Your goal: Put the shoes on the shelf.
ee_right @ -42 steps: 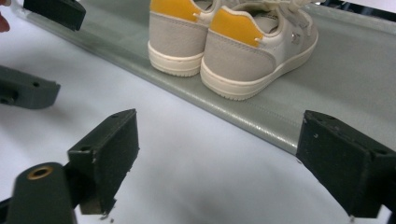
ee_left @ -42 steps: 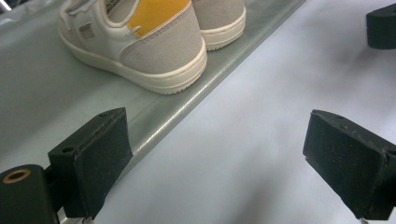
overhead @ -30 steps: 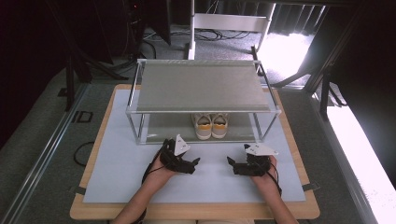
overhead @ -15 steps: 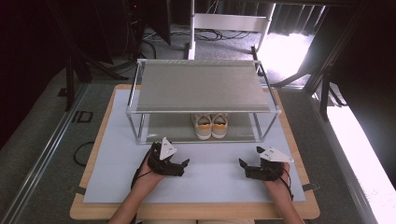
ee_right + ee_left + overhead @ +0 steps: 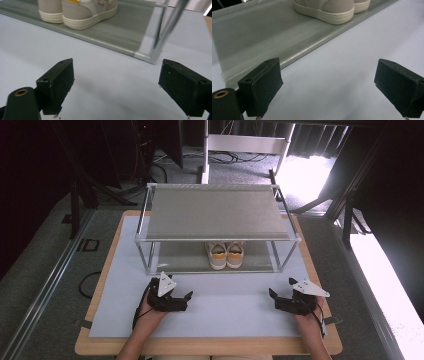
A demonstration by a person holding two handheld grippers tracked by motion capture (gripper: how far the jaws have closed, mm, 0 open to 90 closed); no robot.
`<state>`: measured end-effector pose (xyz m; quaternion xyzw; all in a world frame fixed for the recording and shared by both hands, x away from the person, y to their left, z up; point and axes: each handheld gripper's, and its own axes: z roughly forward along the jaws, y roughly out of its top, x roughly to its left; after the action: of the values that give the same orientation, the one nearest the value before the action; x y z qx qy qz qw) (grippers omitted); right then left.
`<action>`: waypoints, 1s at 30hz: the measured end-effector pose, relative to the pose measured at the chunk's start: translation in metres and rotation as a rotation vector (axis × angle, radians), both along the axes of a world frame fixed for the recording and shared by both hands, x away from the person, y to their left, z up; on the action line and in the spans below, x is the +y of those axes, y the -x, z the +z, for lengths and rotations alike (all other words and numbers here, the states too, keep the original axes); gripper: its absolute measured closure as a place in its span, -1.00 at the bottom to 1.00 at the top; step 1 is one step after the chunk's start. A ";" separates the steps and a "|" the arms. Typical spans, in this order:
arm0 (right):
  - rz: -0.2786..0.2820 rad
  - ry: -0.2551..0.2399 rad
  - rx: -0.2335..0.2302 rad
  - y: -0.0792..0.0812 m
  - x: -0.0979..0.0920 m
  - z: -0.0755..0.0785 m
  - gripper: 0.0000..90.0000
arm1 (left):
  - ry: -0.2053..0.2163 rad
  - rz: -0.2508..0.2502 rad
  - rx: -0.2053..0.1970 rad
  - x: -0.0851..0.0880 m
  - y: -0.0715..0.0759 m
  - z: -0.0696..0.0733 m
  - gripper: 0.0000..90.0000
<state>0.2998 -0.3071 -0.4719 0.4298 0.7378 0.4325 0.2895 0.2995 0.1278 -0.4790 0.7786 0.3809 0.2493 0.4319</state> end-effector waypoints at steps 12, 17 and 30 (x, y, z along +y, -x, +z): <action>-0.061 -0.017 -0.020 0.000 -0.023 -0.003 -0.72 | -0.011 0.100 -0.061 0.018 0.004 0.000 -0.84; -0.074 -0.022 -0.029 0.000 -0.024 -0.006 -0.72 | -0.017 0.133 -0.078 0.027 0.007 -0.002 -0.84; -0.061 -0.011 -0.013 -0.002 -0.024 -0.007 -0.72 | 0.049 0.153 -0.110 0.037 0.012 -0.006 -0.84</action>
<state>0.3019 -0.3308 -0.4784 0.4511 0.7199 0.4303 0.3050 0.2870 0.1647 -0.4855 0.7216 0.4210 0.3146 0.4505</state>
